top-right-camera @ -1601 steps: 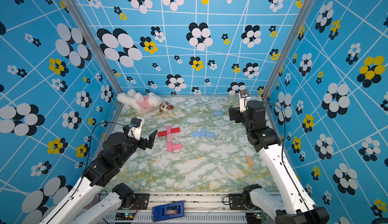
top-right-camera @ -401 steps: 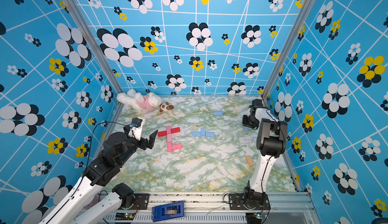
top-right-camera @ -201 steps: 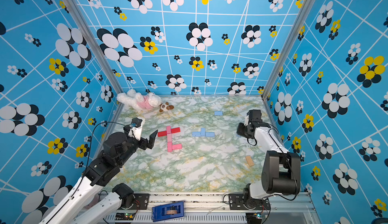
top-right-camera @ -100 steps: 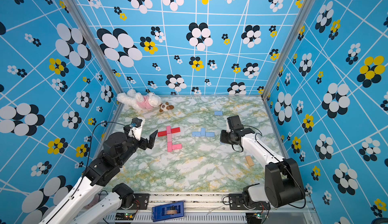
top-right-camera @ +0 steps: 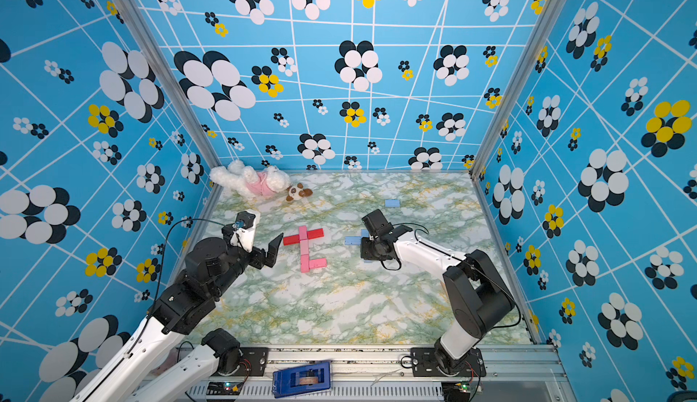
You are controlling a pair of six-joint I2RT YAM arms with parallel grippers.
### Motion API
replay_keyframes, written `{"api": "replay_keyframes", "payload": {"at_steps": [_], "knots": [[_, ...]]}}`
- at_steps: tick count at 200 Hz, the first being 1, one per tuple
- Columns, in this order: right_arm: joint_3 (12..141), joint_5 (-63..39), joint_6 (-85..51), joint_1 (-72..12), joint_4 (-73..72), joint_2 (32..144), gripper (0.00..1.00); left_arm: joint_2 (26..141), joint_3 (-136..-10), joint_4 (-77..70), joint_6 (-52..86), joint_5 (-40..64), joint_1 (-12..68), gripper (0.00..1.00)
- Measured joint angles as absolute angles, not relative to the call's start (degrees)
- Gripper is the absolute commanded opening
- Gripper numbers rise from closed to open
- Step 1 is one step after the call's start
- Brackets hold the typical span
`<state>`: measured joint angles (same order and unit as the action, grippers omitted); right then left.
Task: Assemble the letter t with building blocks
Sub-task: Assemble the building block at the center of the board.
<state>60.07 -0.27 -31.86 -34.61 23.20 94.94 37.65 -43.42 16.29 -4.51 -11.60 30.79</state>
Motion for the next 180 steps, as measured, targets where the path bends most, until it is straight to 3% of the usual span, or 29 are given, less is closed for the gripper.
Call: {"api": "replay_keyframes", "payload": {"at_steps": [180], "knots": [[65.71, 4.08, -33.95, -36.62, 25.1, 103.72, 0.15, 37.39, -43.42, 16.32, -4.54, -11.6, 30.79, 0.99]]}}
